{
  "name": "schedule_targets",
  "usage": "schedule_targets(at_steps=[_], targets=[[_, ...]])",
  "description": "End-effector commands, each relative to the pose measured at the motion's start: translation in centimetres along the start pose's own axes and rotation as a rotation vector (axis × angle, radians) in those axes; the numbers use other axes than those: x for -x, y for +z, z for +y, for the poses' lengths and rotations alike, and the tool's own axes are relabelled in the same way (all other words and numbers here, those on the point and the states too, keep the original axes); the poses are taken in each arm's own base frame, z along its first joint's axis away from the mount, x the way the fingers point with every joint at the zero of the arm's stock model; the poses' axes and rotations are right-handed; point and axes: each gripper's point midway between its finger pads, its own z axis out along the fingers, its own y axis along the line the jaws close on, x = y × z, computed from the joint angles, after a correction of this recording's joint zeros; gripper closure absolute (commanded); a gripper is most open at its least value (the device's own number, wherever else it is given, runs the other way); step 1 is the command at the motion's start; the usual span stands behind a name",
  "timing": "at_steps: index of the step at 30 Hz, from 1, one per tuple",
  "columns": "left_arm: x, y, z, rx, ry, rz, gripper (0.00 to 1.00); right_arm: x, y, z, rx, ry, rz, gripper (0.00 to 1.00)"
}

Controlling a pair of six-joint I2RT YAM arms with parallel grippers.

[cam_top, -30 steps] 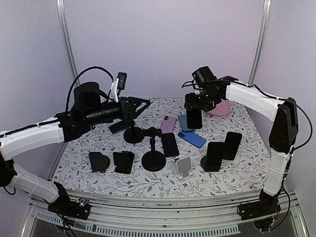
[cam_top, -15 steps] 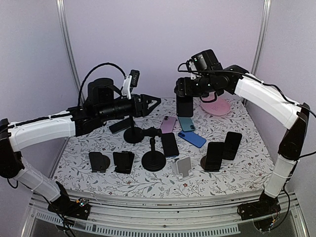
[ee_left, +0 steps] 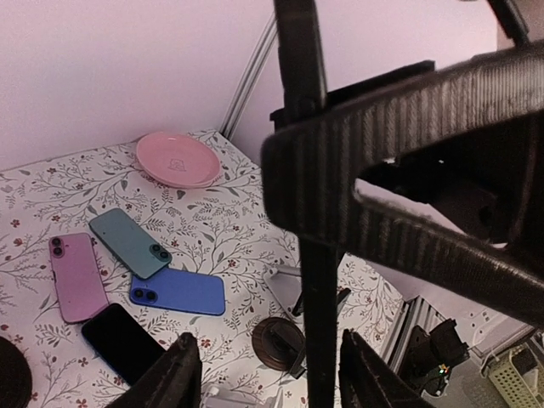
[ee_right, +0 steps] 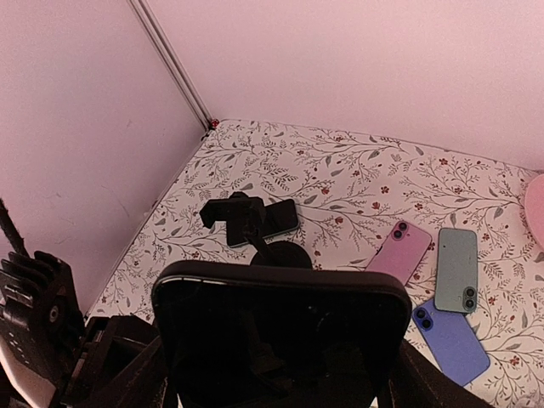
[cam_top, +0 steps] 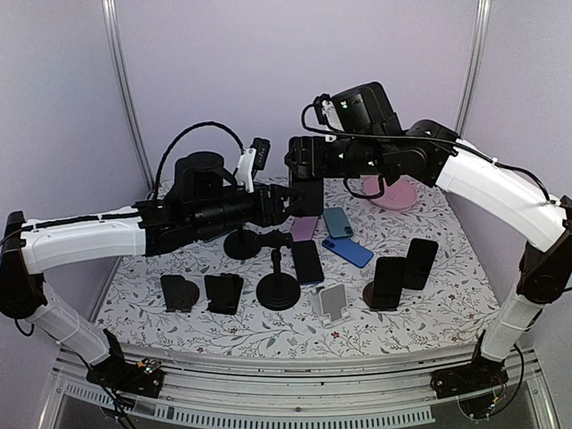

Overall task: Place the phone on the phone stand
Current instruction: Pass from the right arm to the left

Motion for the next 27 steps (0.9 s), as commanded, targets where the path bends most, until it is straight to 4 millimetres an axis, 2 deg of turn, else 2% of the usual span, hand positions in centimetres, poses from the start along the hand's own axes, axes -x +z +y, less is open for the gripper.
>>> schedule_targets(at_steps=[1, 9, 14, 16, 19, 22, 27], targets=[[1.0, 0.1, -1.3, -0.012, -0.005, -0.04, 0.48, 3.7, -3.0, 1.4, 0.039, 0.064, -0.142, 0.41], [0.3, 0.3, -2.5, -0.05, -0.006, -0.034, 0.73, 2.7, -3.0, 2.4, 0.077, 0.079, -0.138, 0.41], [0.0, 0.1, -3.2, -0.064, 0.005, -0.033, 1.0, 2.0, -3.2, 2.6, 0.094, 0.082, -0.125, 0.38], [-0.1, 0.0, -3.4, -0.065, 0.018, -0.034, 1.0, 1.7, -3.5, 2.8, 0.118, 0.089, -0.118, 0.32], [-0.5, -0.3, -3.7, -0.064, 0.035, -0.042, 1.0, 1.3, -4.0, 3.0, 0.152, 0.103, -0.11, 0.15], [-1.0, -0.5, -3.4, -0.033, 0.048, -0.046, 1.0, 1.0, -4.7, 3.6, 0.212, 0.11, -0.11, 0.04], [-1.8, -1.1, -3.1, 0.004, 0.061, -0.05, 1.0, 0.5, -5.5, 2.8, 0.208, 0.123, -0.12, 0.0]])
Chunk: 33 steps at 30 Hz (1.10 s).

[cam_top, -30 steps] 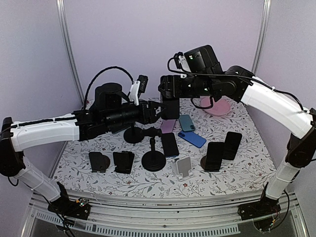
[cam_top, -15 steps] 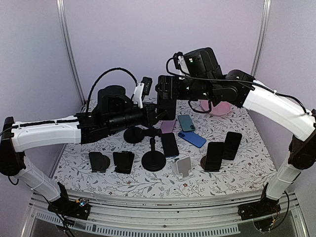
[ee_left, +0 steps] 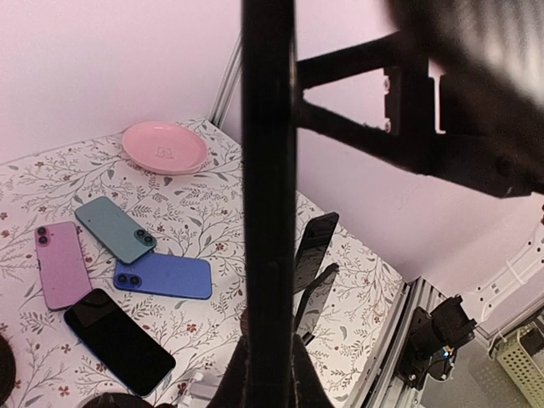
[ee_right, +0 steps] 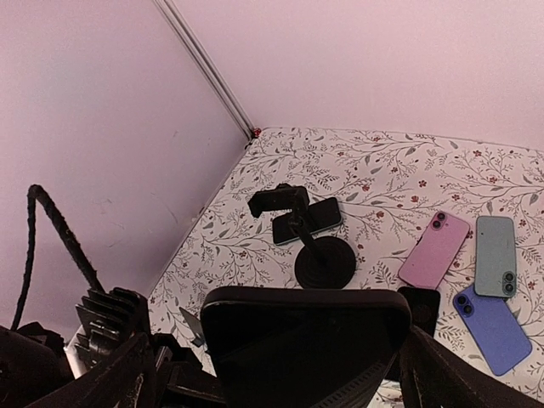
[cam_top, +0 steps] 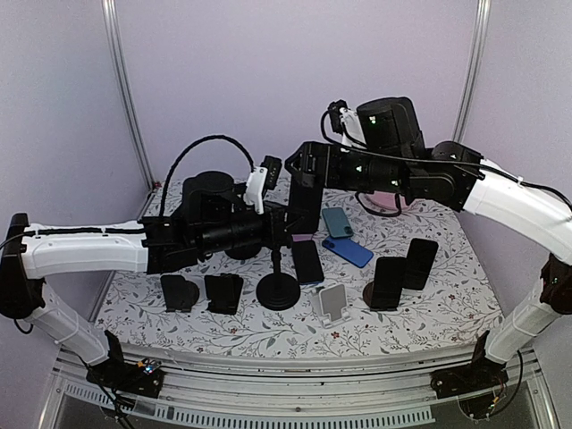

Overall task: Place the phone on the phone stand
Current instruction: Pass from the right arm to the left, then pass from the left arm to the right

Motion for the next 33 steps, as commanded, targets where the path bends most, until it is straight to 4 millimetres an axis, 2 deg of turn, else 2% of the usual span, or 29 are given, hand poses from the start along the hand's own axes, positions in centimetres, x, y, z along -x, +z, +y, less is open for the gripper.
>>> schedule_targets(at_steps=[1, 8, 15, 20, 25, 33], targets=[[1.0, -1.3, -0.5, 0.018, 0.031, -0.066, 1.0, 2.0, -2.3, 1.5, 0.084, 0.039, -0.076, 0.0], [0.9, -1.8, -1.8, -0.007, 0.071, -0.076, 1.0, 0.7, -1.5, 1.2, 0.067, 0.013, -0.028, 0.01], [1.6, -2.5, -2.6, -0.029, 0.067, -0.098, 1.0, -0.1, -1.6, -0.5, -0.003, 0.006, -0.017, 0.01], [1.5, -2.6, -3.5, -0.071, 0.072, -0.104, 1.0, -0.2, -1.2, 0.0, 0.012, 0.001, -0.003, 0.01], [0.9, -2.2, -3.4, -0.062, 0.075, -0.089, 1.0, -0.1, -0.8, 1.0, 0.052, 0.004, 0.011, 0.03], [0.8, -2.0, -3.3, -0.055, 0.086, -0.083, 1.0, -0.6, -1.0, 0.4, 0.038, 0.004, 0.016, 0.13]])
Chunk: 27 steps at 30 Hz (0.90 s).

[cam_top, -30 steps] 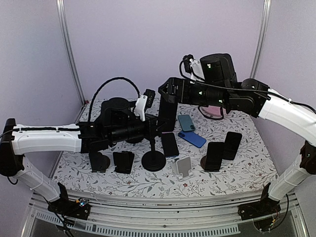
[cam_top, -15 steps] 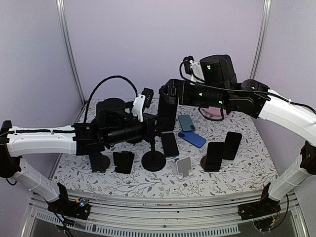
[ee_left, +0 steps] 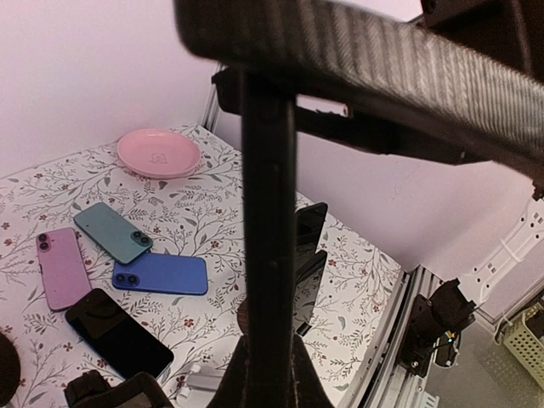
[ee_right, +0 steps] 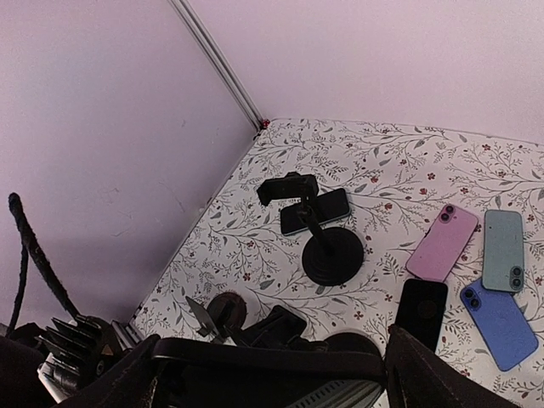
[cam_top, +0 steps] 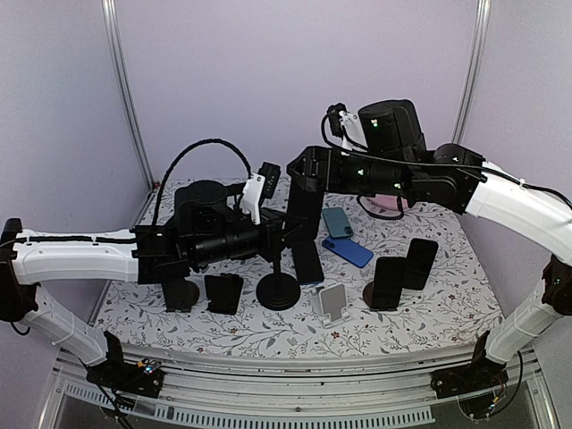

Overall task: Place the phone on the phone stand
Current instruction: Pass from the left arm to the right

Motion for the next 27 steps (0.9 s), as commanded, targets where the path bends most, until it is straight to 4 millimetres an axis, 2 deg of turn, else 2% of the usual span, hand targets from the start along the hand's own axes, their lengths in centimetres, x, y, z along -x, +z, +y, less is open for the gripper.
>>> schedule_targets(at_steps=[1, 8, 20, 22, 26, 27], targets=[[1.94, -0.15, -1.57, -0.047, 0.019, -0.07, 1.0, 0.08, -0.43, 0.37, 0.012, -0.001, -0.001, 0.14], [1.94, 0.03, -1.75, -0.056, 0.022, -0.068, 1.0, -0.09, -0.35, 0.33, 0.013, -0.009, 0.008, 0.18], [1.78, 0.21, -1.79, -0.058, 0.022, -0.059, 0.99, -0.09, -0.41, 0.44, 0.021, -0.006, 0.008, 0.5], [1.71, 0.2, -1.75, -0.056, 0.021, -0.057, 0.96, -0.09, -0.44, 0.55, 0.024, -0.006, 0.007, 0.55], [1.66, 0.17, -1.76, -0.056, 0.019, -0.056, 0.82, 0.14, -0.45, 0.38, 0.013, -0.008, -0.002, 0.63], [1.64, 0.13, -1.69, -0.053, 0.02, -0.056, 0.75, 0.21, -0.47, 0.35, 0.012, -0.008, -0.004, 0.63]])
